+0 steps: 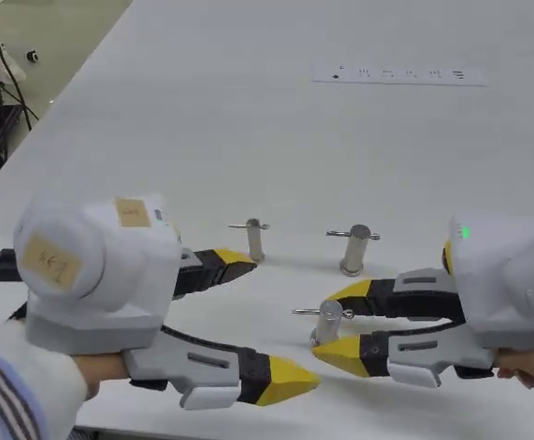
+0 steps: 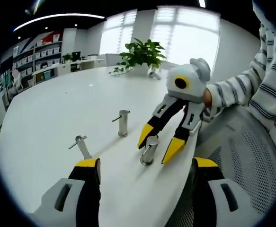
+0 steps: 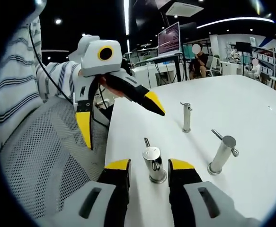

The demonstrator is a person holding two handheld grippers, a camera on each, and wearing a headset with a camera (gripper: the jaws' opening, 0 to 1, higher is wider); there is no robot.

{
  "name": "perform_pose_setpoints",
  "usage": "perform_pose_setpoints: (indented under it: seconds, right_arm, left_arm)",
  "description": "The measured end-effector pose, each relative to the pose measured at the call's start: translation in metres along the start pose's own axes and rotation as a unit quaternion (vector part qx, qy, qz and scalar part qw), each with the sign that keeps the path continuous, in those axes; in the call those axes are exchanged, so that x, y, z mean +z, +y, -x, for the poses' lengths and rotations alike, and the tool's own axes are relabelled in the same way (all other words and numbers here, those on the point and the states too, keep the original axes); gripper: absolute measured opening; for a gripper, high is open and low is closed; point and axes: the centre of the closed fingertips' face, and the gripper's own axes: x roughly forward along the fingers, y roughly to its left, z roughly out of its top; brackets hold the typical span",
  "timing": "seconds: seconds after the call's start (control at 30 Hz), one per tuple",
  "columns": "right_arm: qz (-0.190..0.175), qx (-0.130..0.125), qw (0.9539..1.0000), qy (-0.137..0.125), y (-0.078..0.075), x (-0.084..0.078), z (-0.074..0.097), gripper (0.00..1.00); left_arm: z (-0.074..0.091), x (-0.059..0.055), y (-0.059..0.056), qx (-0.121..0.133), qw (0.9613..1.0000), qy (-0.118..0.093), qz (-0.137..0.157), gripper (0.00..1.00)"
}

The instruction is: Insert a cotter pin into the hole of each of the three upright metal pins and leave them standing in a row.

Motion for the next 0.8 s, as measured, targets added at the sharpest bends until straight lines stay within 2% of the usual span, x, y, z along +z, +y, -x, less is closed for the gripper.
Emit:
perform_pose_setpoints:
  seconds: [0.17,0.27,0.37,0.53,0.7,0.8]
  right_arm:
    - [-0.010,0.003,0.9999,-0.005,0.000,-0.001,-0.006,0.28]
    - [-0.016,0.003,0.9998,-0.011,0.001,-0.002,-0.009,0.27]
    - [-0.021,0.002,0.9997,-0.012,0.000,-0.003,-0.011,0.26]
    - [-0.006,-0.010,0.9998,-0.015,-0.004,-0.005,-0.013,0.18]
    - [-0.002,-0.010,0.9998,-0.016,-0.006,-0.004,-0.011,0.12]
    - [0.011,-0.005,0.9998,-0.013,-0.003,-0.004,-0.011,0.11]
  left_arm:
    - [0.004,-0.003,0.007,0.026,0.9996,-0.008,-0.002,0.92]
    - [0.006,-0.007,0.009,0.030,0.9995,-0.001,0.010,0.92]
    - [0.007,-0.008,0.011,0.038,0.9992,-0.002,0.009,0.96]
    - [0.008,-0.007,0.007,0.034,0.9993,-0.006,0.016,0.99]
    - [0.008,-0.008,0.000,0.030,0.9994,-0.005,0.018,0.99]
    - [0.007,-0.009,-0.002,0.039,0.9992,-0.001,0.004,0.99]
